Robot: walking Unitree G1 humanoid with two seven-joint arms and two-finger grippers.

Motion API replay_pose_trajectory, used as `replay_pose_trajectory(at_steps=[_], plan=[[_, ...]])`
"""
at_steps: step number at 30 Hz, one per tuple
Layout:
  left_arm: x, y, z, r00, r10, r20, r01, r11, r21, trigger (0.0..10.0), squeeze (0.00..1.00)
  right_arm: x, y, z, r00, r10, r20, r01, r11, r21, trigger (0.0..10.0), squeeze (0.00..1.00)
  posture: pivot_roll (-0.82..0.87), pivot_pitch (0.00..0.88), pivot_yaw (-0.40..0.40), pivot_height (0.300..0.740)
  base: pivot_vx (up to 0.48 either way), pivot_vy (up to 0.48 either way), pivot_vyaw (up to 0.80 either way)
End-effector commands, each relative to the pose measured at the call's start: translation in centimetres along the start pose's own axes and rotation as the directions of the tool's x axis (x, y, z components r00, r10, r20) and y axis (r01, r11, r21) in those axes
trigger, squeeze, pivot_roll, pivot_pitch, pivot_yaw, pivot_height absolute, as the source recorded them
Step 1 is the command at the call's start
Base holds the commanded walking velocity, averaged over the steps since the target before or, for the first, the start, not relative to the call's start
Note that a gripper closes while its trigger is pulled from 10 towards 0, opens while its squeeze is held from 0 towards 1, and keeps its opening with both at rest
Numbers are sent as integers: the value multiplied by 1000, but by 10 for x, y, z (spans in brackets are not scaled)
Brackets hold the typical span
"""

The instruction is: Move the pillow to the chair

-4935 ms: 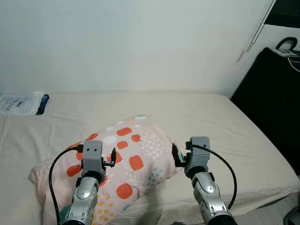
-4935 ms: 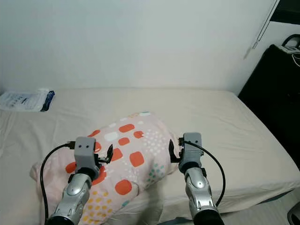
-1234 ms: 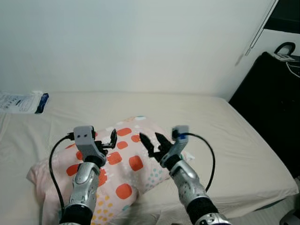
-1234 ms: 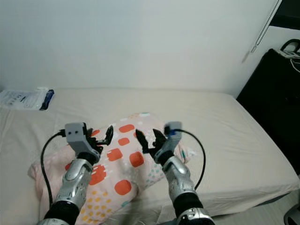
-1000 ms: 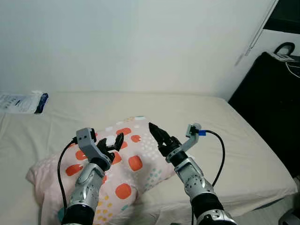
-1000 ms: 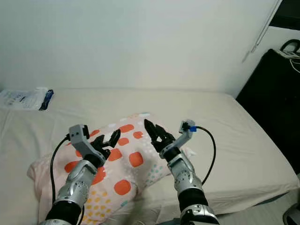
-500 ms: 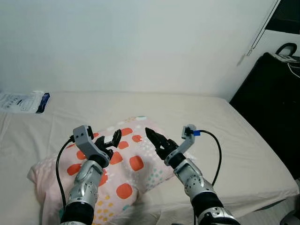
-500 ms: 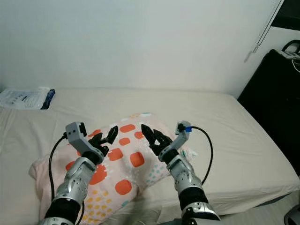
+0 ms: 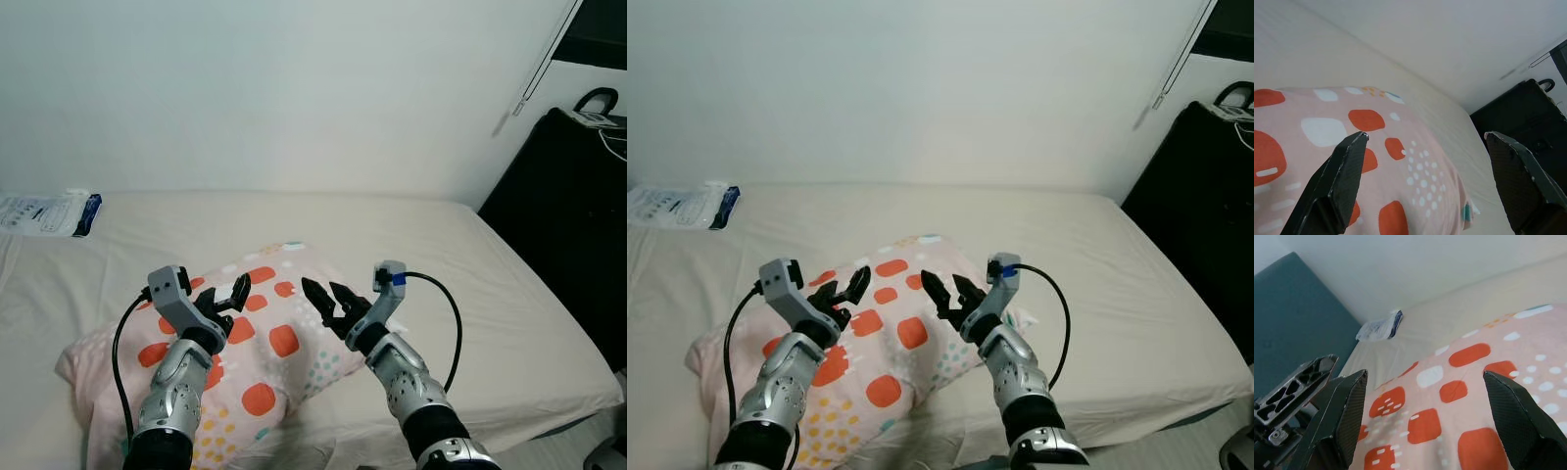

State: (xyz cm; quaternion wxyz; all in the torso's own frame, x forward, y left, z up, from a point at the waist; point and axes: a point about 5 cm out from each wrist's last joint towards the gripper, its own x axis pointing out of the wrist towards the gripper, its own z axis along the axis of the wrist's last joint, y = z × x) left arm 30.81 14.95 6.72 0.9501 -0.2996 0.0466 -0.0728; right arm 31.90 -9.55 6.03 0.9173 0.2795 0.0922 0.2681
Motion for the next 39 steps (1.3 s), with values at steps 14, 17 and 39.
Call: replay_pose_trajectory(at_steps=[14, 17, 39], plan=[[-11, -19, -17, 988, -127, -92, 133, 989, 66, 10000, 0, 5, 25, -2, 980, 182, -81, -197, 945, -262, 10000, 0, 115, 0, -153, 740, 0, 0, 0], [-11, -20, -18, 988, -124, -97, 131, 989, 70, 10000, 0, 5, 34, 5, 970, 243, -12, -239, 947, -214, 10000, 0, 113, 0, -152, 740, 0, 0, 0], [-8, -20, -11, 994, -90, -59, 94, 992, 79, 10000, 0, 6, 19, 0, 996, 73, -58, -88, 940, -329, 10000, 0, 117, 0, -164, 740, 0, 0, 0]])
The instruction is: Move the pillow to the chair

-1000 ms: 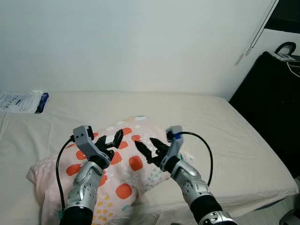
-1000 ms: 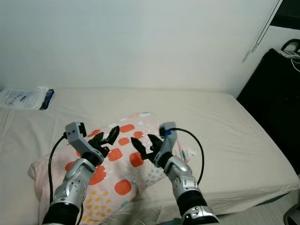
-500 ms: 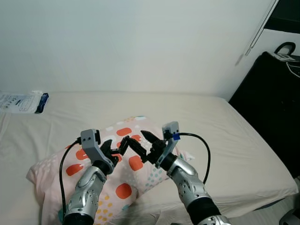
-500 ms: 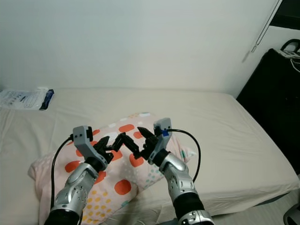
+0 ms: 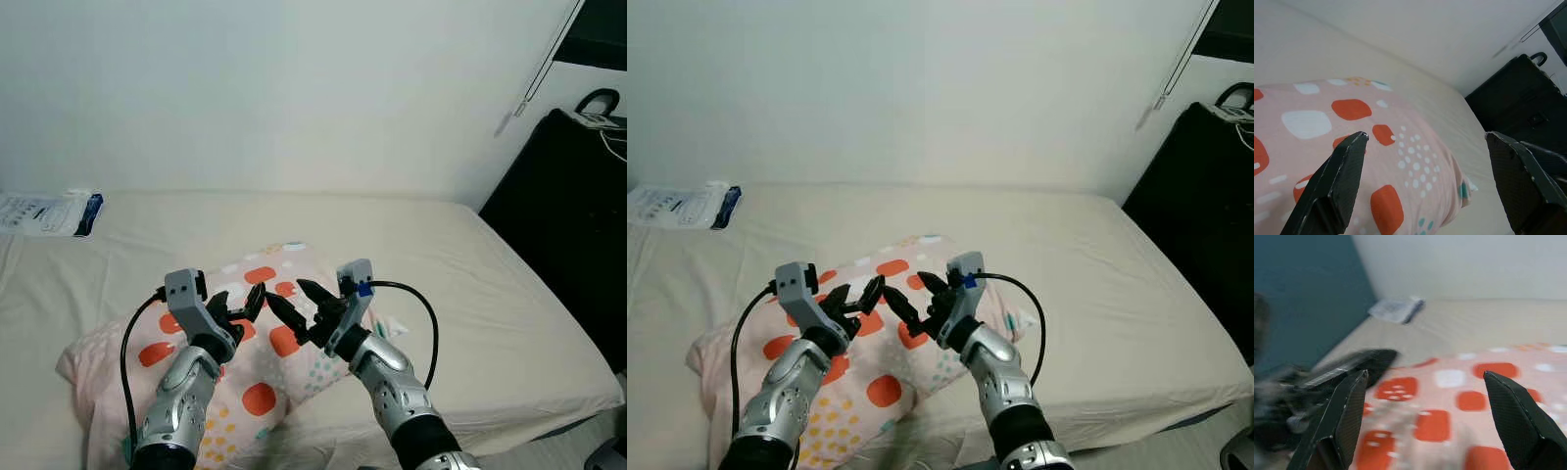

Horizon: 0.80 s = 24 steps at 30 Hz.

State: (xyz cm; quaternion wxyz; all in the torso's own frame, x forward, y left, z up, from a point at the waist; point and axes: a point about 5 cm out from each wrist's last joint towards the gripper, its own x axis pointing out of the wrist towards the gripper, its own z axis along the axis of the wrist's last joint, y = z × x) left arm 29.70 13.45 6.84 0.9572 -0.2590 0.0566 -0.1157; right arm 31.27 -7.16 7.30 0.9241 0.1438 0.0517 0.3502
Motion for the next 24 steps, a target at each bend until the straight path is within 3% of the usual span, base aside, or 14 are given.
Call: replay_pose_trajectory(at_steps=[1, 5, 9, 10, 12, 13, 15, 16, 18, 19, 21, 22, 23, 24], plan=[[1, -6, -1, 1000, -22, -5, 22, 1000, -1, 10000, 0, -3, -8, 0, 998, -63, -13, 62, 997, -45, 10000, 0, 117, 0, -164, 740, 0, 0, 0], [1, -3, -1, 1000, -12, -6, 12, 1000, 5, 10000, 0, -4, -18, -1, 989, -144, -22, 143, 989, -28, 10000, 0, 119, 0, -160, 740, 0, 0, 0], [0, -2, -2, 1000, -8, -9, 8, 1000, 8, 10000, 0, -1, -10, 0, 997, -82, -3, 82, 997, 4, 10000, 0, 117, 0, -157, 740, 0, 0, 0], [-1, 2, -3, 1000, 27, -15, -26, 999, 27, 10000, 0, 0, -4, 1, 999, -39, 15, 38, 999, 21, 10000, 0, 118, 0, -157, 740, 0, 0, 0], [-4, 20, -6, 985, 172, -20, -167, 975, 148, 10000, 0, 1, 0, -2, 999, -36, 8, 36, 999, 18, 10000, 0, 120, 0, -157, 740, 0, 0, 0], [-4, 20, -6, 985, 172, -20, -167, 975, 148, 10000, 0, 1, 0, -2, 999, -36, 8, 36, 999, 18, 10000, 0, 120, 0, -157, 740, 0, 0, 0], [-7, 32, -7, 964, 265, -15, -251, 931, 266, 10000, 0, -3, -9, -8, 991, -129, -27, 129, 992, -18, 10000, 0, 121, 0, -158, 740, 0, 0, 0], [-7, 32, -7, 964, 265, -15, -251, 931, 266, 10000, 0, -3, -9, -8, 991, -129, -27, 129, 992, -18, 10000, 0, 121, 0, -158, 740, 0, 0, 0], [-13, 43, -6, 938, 345, 12, -309, 824, 475, 10000, 0, -14, -32, -17, 933, -348, -96, 342, 937, -70, 10000, 0, 125, 0, -151, 740, 0, 0, 0], [-13, 43, -6, 938, 345, 12, -309, 824, 475, 10000, 0, -14, -32, -17, 933, -348, -96, 342, 937, -70, 10000, 0, 125, 0, -151, 740, 0, 0, 0], [-19, 56, -8, 900, 436, 26, -370, 729, 576, 10000, 0, -24, -46, -23, 875, -465, -136, 454, 884, -110, 10000, 0, 116, 0, -152, 740, 0, 0, 0], [-23, 65, -8, 870, 492, 35, -417, 696, 584, 10000, 0, -27, -49, -24, 861, -489, -141, 476, 871, -118, 10000, 0, 114, 0, -149, 740, 0, 0, 0], [-23, 65, -8, 870, 492, 35, -417, 696, 584, 10000, 0, -27, -49, -24, 861, -489, -141, 476, 871, -118, 10000, 0, 114, 0, -149, 740, 0, 0, 0], [-27, 73, -8, 838, 544, 47, -471, 676, 567, 10000, 0, -28, -50, -24, 851, -505, -142, 493, 862, -115, 10000, 0, 105, 0, -136, 740, 0, 0, 0]])
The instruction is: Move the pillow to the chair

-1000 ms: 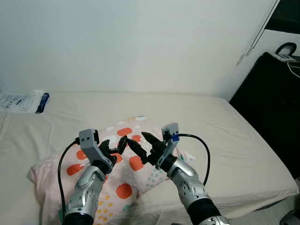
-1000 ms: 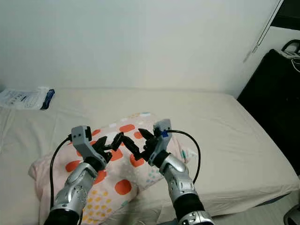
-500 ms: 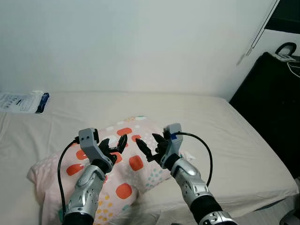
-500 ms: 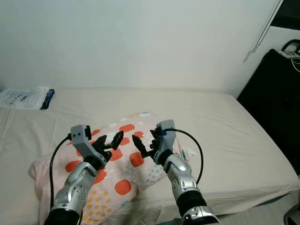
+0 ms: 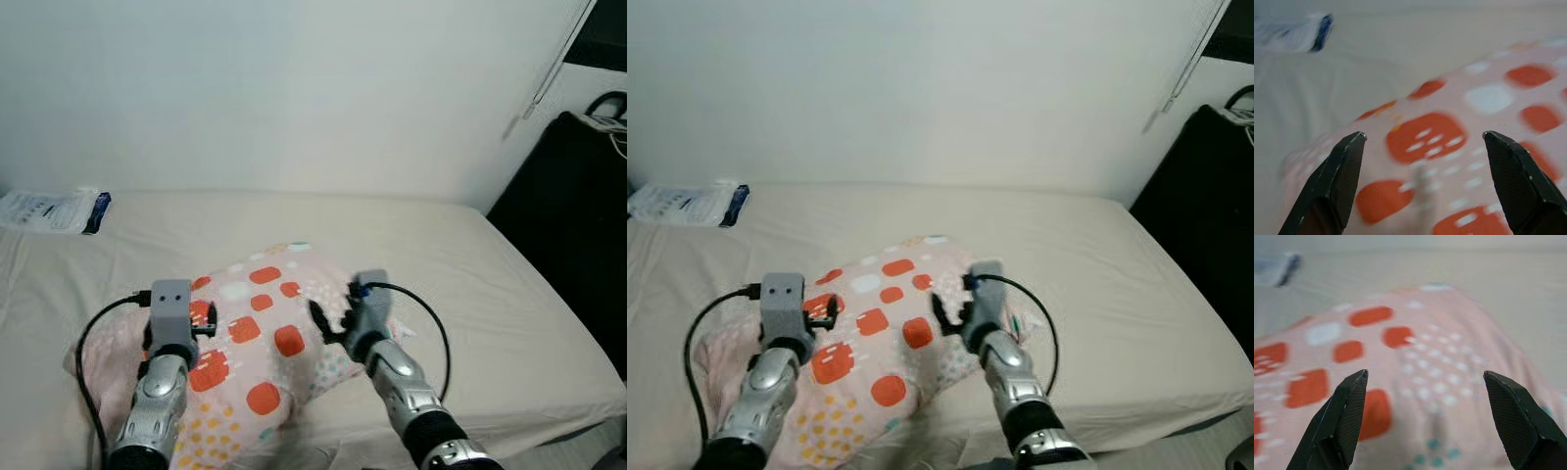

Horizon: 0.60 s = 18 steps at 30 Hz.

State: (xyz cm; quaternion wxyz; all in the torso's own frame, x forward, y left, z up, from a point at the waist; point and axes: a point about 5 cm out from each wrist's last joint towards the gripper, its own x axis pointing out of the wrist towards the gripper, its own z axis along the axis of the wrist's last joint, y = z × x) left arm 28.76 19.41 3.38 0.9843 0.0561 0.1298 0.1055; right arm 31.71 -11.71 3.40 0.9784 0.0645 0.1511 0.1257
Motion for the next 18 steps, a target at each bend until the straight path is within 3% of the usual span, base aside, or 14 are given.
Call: replay_pose_trajectory(at_steps=[1, 3, 5, 9, 18], plan=[[-1, 4, -9, 998, 45, -41, -44, 999, 18, 10000, 0, 1, -4, 1, 1000, -31, 1, 31, 1000, -2, 10000, 0, 105, 0, -136, 740, 0, 0, 0], [-2, 13, -12, 994, 97, -55, -100, 994, -42, 10000, 0, 0, -6, 1, 999, -50, -1, 50, 999, -13, 10000, 0, 100, 0, -131, 740, 0, 0, 0], [-2, 7, -12, 998, 60, -29, -61, 997, -40, 10000, 0, 0, -7, 1, 998, -58, -1, 58, 998, -22, 10000, 0, 96, 0, -133, 740, 0, 0, 0], [0, -4, -2, 999, 11, 47, -12, 1000, 27, 10000, 0, -2, -15, -3, 992, -127, -21, 126, 990, -62, 10000, 0, 103, 0, -142, 740, 0, 0, 0], [4, -4, 1, 990, 108, 93, -121, 983, 139, 10000, 0, -9, -46, 5, 947, -321, 23, 321, 940, -119, 10000, 0, 61, 0, -129, 740, 0, 0, 0]])
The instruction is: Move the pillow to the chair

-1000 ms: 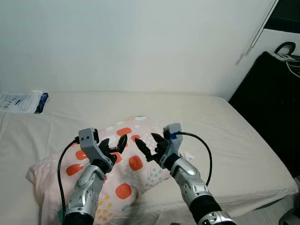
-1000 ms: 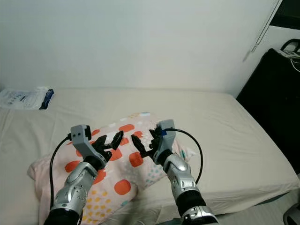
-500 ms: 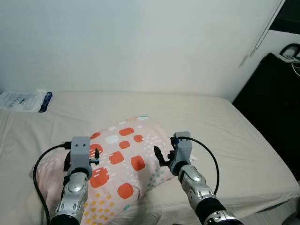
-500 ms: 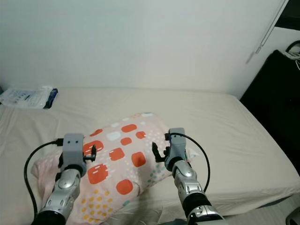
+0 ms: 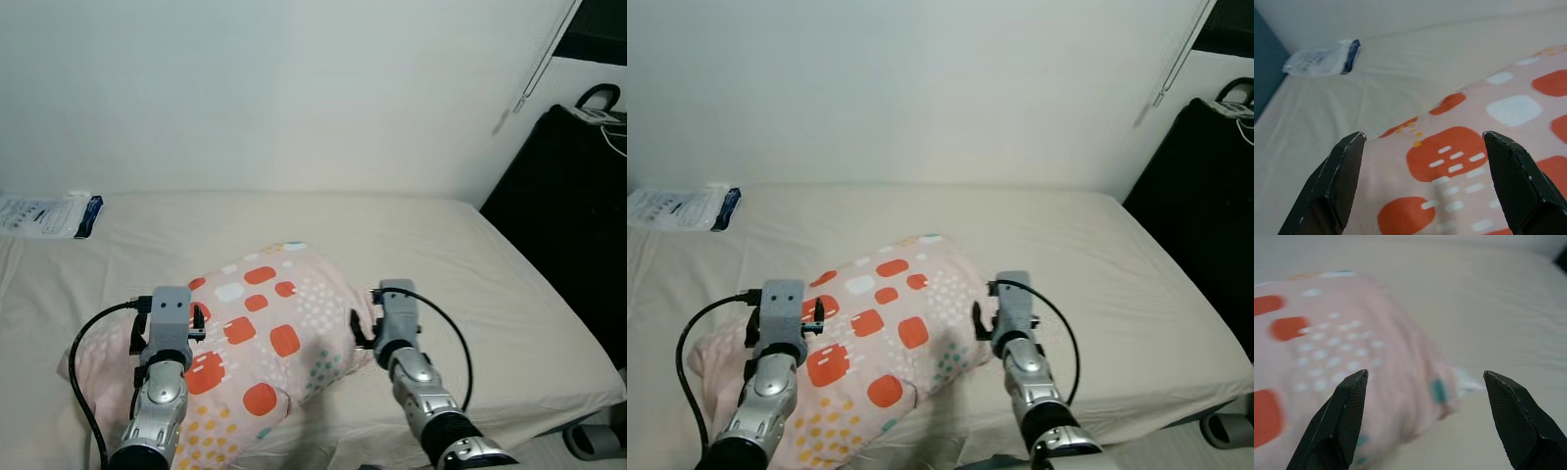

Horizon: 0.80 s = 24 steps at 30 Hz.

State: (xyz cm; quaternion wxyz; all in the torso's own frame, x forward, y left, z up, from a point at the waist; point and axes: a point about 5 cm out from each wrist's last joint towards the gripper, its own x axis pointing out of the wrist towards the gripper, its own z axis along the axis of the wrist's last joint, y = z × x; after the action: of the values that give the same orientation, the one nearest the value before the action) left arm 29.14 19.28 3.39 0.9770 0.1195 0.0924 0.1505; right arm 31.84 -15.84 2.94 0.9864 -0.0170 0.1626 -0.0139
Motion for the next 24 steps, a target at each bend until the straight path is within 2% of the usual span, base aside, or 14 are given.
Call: replay_pose_trajectory(at_steps=[1, 4, 5, 6, 8, 9, 11, 12, 17, 18, 19, 22, 23, 24], plan=[[0, -2, 0, 1000, 3, 8, -3, 999, 38, 10000, 0, 1, -5, 5, 999, -27, 25, 27, 1000, -1, 10000, 0, 61, 0, -129, 740, 0, 0, 0], [1, 0, 2, 999, 26, 28, -28, 998, 54, 10000, 0, 1, -7, 7, 999, -23, 44, 23, 1000, 8, 10000, 0, 76, 0, -147, 740, 0, 0, 0], [0, 3, 3, 998, 39, 46, -40, 999, 17, 10000, 0, 0, 5, 12, 991, 88, 97, -92, 995, 32, 10000, 0, 95, 0, -174, 740, 0, 0, 0], [-1, 3, 3, 998, 41, 51, -41, 999, 5, 10000, 0, 0, 8, 13, 987, 119, 111, -123, 992, 36, 10000, 0, 95, 0, -174, 740, 0, 0, 0], [-3, -1, 8, 994, -28, 106, 33, 998, -53, 10000, 0, -2, 22, 14, 968, 215, 127, -218, 976, 14, 10000, 0, 113, 0, -201, 740, 0, 0, 0], [-4, -2, 12, 991, -54, 126, 72, 987, -145, 10000, 0, -2, 27, 14, 964, 239, 119, -243, 970, 22, 10000, 0, 125, 0, -213, 740, 0, 0, 0], [-5, 0, 16, 986, -67, 150, 105, 959, -265, 10000, 0, 0, 31, 13, 968, 233, 97, -238, 971, 39, 10000, 0, 131, 0, -210, 740, 0, 0, 0], [-5, 1, 17, 986, -68, 155, 112, 948, -299, 10000, 0, 0, 32, 12, 971, 222, 86, -226, 973, 45, 10000, 0, 130, 0, -208, 740, 0, 0, 0], [-4, 1, 16, 985, -71, 154, 116, 945, -305, 10000, 0, 2, 31, 12, 978, 194, 74, -198, 979, 42, 10000, 0, 126, 0, -203, 740, 0, 0, 0], [-6, -2, 16, 975, -137, 178, 182, 946, -270, 10000, 0, 2, 25, 12, 985, 159, 73, -163, 985, 52, 10000, 0, 111, 0, -188, 740, 0, 0, 0], [-6, -2, 16, 975, -137, 178, 182, 946, -270, 10000, 0, 2, 25, 12, 985, 159, 73, -163, 985, 52, 10000, 0, 111, 0, -188, 740, 0, 0, 0], [-10, -13, 23, 918, -301, 258, 356, 912, -204, 10000, 0, 3, -7, 17, 993, -44, 108, 46, 999, -14, 10000, 0, 98, 0, -170, 740, 0, 0, 0], [-10, -16, 26, 910, -314, 271, 374, 905, -205, 10000, 0, 3, -14, 18, 988, -94, 123, 98, 995, -28, 10000, 0, 97, 0, -169, 740, 0, 0, 0], [-10, -16, 26, 910, -314, 271, 374, 905, -205, 10000, 0, 3, -14, 18, 988, -94, 123, 98, 995, -28, 10000, 0, 97, 0, -169, 740, 0, 0, 0]])
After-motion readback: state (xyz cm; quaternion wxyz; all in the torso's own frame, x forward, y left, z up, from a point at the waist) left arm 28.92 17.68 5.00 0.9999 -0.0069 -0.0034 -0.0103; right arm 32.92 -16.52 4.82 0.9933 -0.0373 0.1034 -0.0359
